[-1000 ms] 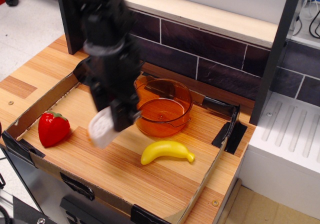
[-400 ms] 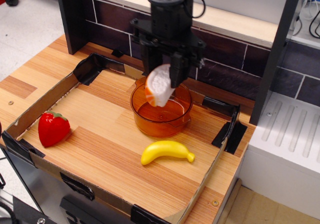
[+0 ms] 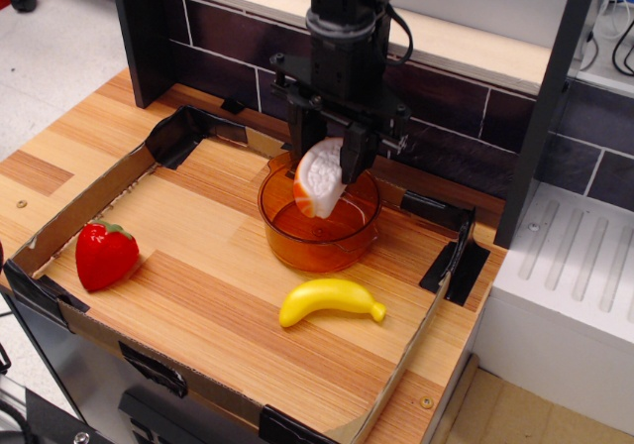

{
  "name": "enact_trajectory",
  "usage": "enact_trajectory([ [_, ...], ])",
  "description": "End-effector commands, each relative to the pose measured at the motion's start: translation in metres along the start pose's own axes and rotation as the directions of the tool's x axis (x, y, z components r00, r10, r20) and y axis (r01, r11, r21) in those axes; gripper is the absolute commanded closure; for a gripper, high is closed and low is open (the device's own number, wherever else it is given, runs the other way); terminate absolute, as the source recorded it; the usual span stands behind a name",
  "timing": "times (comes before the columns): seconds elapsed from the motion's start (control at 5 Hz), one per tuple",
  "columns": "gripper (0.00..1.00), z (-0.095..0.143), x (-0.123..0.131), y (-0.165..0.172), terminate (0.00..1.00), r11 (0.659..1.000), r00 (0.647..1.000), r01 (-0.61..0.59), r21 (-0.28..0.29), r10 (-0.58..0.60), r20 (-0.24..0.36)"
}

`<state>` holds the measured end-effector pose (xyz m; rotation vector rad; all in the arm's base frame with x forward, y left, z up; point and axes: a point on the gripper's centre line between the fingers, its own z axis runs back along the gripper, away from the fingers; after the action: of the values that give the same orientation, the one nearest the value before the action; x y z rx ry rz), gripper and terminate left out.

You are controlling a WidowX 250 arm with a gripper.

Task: Put sushi in pot

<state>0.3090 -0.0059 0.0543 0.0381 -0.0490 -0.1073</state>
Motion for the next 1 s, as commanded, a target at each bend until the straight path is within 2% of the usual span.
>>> enact_trajectory([
  [0.0,1.00,-0.008,0.007,0.012,0.00,0.999,1.000,0.012,0.043,-0.012,0.015],
  [0.2,0.00,-0.011,0.004,0.011,0.00,0.998,1.000,0.017,0.052,-0.018,0.007],
  [0.4,0.00,-0.007,0.005,0.012,0.00,0.999,0.999,0.016,0.033,-0.015,-0.031],
  [0.6,0.00,0.005,0.003,0.011,0.00,0.999,0.999,0.026,0.022,-0.025,-0.042],
  [0.8,0.00,0.029,0.001,0.013,0.00,1.000,1.000,0.010,-0.013,-0.010,0.000],
])
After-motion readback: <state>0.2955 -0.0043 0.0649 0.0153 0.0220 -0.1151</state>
